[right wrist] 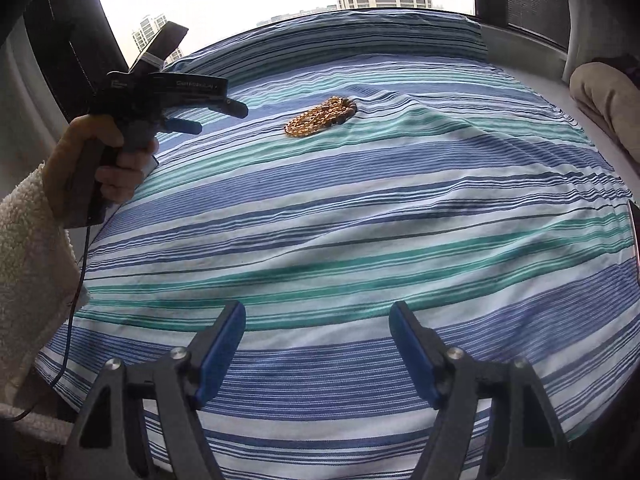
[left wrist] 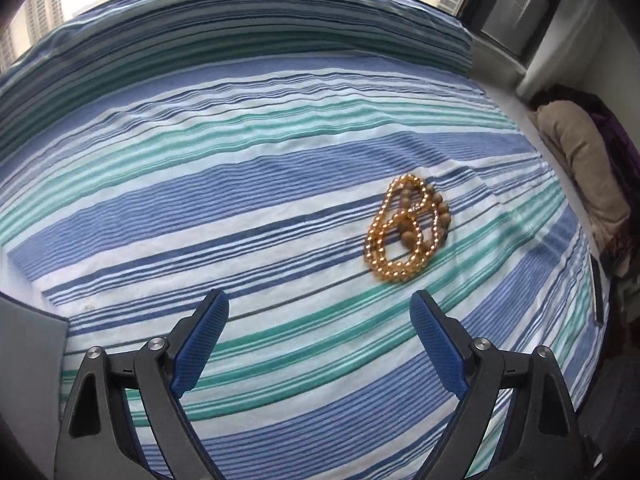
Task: Organize jewelry
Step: 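Grasp the amber bead necklace with the left tool and lift it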
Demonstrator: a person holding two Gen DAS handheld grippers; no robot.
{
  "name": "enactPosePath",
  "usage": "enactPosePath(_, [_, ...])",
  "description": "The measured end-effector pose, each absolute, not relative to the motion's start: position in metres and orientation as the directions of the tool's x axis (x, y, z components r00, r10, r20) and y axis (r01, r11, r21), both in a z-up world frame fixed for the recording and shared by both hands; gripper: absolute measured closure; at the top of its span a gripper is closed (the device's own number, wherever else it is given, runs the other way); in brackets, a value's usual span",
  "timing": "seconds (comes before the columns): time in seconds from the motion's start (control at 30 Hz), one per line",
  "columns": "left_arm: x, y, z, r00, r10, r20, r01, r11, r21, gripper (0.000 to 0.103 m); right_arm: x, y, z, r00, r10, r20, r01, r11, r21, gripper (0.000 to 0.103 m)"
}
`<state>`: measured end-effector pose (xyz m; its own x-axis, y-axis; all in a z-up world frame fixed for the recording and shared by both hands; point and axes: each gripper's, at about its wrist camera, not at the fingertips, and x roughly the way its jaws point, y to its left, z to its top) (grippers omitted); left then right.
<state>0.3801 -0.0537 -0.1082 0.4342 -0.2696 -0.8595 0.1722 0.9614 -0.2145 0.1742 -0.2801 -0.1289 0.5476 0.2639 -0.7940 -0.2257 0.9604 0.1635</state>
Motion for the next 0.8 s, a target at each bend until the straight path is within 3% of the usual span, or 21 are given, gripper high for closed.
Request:
enactPosePath(0.13, [0.404,-0.083,-0.123,0.447,-0.262,-0.855,0.217,0.959,-0.18,0.019,0.179,-0.283,-0.133,0.541,0.266,-0.798,-0.222,0.96,0.17,0.027])
enactPosePath(0.33, [0.413,-0.118,-0.149,0.496,-0.157,-0.854,0.302,0.953,0.001,0.035,0.184,-0.289,-0.137,0.533,0.266,-0.803,-0.214,0.961,0.176,0.027])
enactPosePath(0.4, [0.405,-0.124,-0.147,0.509,-0.196,-0.838,0.347,0.938,-0.008,0.058,0.186,-0.291,-0.139,0.532,0.263,-0.805,-0.207,0.962,0.178,0.027])
enactPosePath(0.43, [0.402,-0.128,-0.146,0.506,-0.21,-0.836,0.376,0.927,-0.006,0.086,0.187,-0.292,-0.14,0.532,0.262,-0.805,-0.202,0.963,0.179,0.027])
enactPosePath(0.53, [0.396,-0.134,-0.141,0.484,-0.202,-0.851,0.397,0.918,0.009,0.09,0.192,-0.294,-0.142,0.53,0.255,-0.809,-0.186,0.965,0.183,0.027])
enactPosePath(0.6, [0.39,-0.125,-0.131,0.487,-0.242,-0.839,0.379,0.924,-0.047,0.1,0.194,-0.296,-0.14,0.534,0.254,-0.806,-0.182,0.966,0.184,0.027])
enactPosePath(0.8, [0.351,-0.076,-0.09,0.501,-0.348,-0.792,0.326,0.924,-0.2,0.103,0.192,-0.301,-0.131,0.559,0.249,-0.791,-0.168,0.968,0.186,0.027])
